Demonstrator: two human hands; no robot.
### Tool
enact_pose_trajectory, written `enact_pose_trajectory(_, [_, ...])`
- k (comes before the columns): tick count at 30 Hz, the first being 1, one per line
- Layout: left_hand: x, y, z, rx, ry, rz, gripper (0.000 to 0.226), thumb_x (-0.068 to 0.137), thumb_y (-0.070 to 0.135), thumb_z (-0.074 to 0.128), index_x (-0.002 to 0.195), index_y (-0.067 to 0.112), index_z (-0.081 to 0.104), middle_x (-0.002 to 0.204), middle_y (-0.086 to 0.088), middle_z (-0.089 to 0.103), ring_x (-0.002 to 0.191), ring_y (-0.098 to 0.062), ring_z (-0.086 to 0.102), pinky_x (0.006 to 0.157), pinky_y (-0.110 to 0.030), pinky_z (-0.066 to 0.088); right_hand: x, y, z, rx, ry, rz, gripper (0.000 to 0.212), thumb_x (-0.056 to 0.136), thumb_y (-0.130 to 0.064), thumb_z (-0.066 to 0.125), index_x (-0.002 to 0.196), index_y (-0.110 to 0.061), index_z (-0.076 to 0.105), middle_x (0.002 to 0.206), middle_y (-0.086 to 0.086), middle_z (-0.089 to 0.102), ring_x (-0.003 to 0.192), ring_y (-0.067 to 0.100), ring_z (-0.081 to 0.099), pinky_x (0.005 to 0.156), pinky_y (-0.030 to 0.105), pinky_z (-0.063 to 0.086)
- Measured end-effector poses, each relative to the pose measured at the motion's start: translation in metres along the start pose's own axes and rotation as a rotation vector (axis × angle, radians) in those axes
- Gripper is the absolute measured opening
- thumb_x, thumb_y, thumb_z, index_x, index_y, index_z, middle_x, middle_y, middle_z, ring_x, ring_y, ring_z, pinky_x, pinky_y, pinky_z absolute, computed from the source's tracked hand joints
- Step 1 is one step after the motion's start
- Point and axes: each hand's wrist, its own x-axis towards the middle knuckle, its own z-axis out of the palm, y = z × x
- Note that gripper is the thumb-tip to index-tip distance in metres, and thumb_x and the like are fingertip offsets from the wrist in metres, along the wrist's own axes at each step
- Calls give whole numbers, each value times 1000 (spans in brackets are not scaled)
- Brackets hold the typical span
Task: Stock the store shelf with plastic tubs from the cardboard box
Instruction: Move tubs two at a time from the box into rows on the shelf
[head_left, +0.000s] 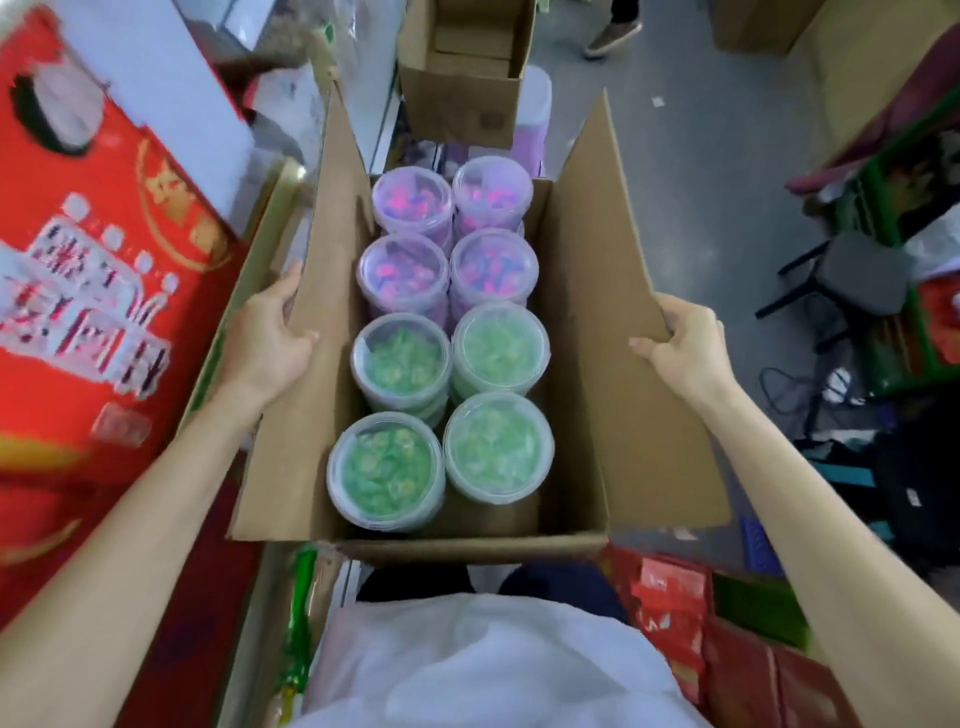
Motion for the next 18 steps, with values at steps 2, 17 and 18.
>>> enact_pose_trajectory(2, [58,-4,14,-11,-43,-5,75,75,-1,70,142,13,38,139,-7,47,126,-16,46,96,-12,27,51,1,14,-16,6,43,39,84,-2,65,120,-17,63,107,-7,68,101,14,64,86,24,50])
enact_pose_trajectory(17, [358,-39,170,-147,-74,-171,77,78,-2,64,143,27,35,144,5,42,69,13,42,75,3,38,378,38,90,-44,-10,170,50,84,0,62,127,-25,57,107,-15,64,110,15,61,96,36,49])
enact_pose_trajectory(18, [369,-42,177,-155,-83,-187,77,79,-1,64,143,28,33,145,5,41,74,13,47,81,0,40,389,43,93,-34,11,193,50,84,-1,62,128,-26,56,111,-15,65,112,14,60,97,37,49])
